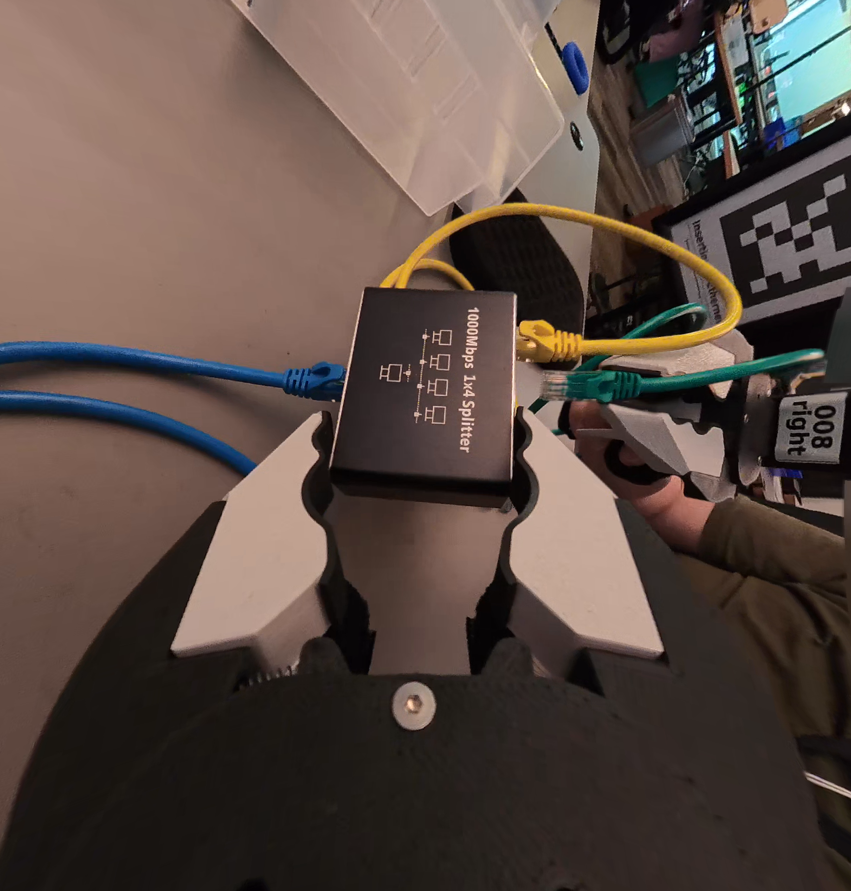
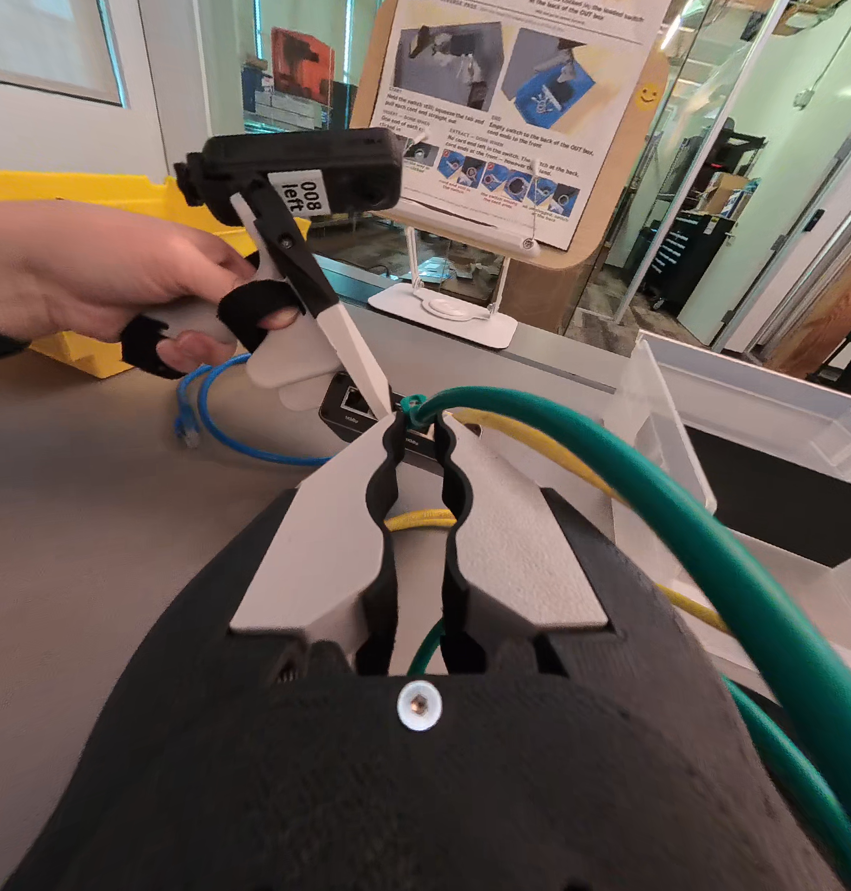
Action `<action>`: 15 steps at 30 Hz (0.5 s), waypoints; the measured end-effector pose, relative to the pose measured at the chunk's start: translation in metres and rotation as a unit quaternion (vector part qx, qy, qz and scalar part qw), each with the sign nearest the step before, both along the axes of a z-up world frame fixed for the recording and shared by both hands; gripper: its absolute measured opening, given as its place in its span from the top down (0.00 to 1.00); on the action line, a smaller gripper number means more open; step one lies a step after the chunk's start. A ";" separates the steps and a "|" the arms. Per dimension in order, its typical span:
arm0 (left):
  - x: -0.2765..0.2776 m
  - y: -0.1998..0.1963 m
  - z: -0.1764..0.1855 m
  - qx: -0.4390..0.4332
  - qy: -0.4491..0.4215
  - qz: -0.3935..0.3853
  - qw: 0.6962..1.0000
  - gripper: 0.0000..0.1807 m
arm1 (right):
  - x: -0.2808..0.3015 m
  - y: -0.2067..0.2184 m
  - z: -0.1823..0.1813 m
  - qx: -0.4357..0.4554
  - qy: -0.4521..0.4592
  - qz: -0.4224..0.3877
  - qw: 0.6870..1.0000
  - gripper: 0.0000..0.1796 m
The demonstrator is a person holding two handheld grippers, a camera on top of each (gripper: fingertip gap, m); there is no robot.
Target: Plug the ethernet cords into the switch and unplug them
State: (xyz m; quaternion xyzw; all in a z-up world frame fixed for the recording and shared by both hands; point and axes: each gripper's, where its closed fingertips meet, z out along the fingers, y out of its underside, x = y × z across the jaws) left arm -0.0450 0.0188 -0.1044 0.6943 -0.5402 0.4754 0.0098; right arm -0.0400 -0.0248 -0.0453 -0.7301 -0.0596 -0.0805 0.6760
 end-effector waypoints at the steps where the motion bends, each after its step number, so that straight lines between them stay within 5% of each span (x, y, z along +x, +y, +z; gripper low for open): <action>1: 0.001 0.000 0.001 -0.002 -0.004 0.004 1.000 0.59 | 0.002 0.002 -0.001 -0.003 0.000 -0.003 1.000 0.94; 15: 0.020 0.006 0.026 0.002 -0.087 0.091 0.992 0.59 | 0.018 0.012 0.014 0.026 -0.023 -0.057 0.998 0.94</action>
